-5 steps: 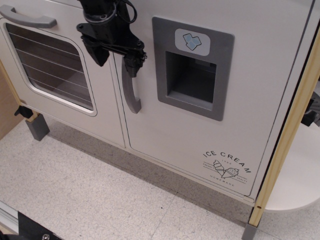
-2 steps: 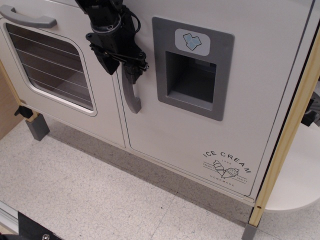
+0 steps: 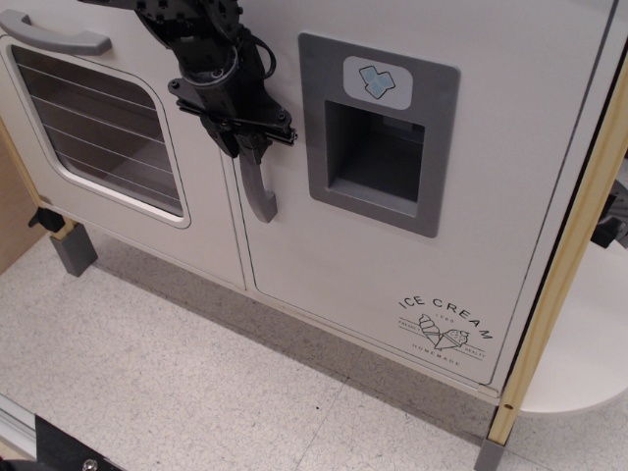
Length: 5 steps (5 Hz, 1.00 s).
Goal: Open fridge
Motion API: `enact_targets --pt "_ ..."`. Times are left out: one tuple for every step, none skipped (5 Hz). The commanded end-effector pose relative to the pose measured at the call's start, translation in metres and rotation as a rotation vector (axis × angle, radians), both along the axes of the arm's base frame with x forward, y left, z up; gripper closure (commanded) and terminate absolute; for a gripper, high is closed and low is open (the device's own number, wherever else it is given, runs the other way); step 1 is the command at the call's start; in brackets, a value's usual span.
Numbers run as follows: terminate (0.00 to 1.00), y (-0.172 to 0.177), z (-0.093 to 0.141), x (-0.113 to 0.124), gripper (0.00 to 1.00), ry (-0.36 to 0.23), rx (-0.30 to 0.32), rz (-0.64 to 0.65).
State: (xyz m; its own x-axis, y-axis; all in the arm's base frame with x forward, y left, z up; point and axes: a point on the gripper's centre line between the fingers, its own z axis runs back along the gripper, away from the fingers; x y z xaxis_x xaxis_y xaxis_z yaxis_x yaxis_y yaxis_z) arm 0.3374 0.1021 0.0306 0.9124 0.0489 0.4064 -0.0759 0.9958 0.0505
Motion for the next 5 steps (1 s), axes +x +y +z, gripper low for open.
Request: enact_targets --pt "0.0 0.003 0.024 -0.02 1.0 -0.045 0.013 -0.001" --pt "0.0 0.002 0.033 -0.039 1.0 -0.03 -0.011 -0.022" --pt "0.0 -0.001 0.05 -0.065 1.0 0.022 -0.096 -0.044" --pt "0.0 -0.001 0.067 -0.1 1.0 0.063 -0.126 -0.105" --pt "0.0 0.011 0.074 -0.132 0.0 0.16 -0.158 -0.043"
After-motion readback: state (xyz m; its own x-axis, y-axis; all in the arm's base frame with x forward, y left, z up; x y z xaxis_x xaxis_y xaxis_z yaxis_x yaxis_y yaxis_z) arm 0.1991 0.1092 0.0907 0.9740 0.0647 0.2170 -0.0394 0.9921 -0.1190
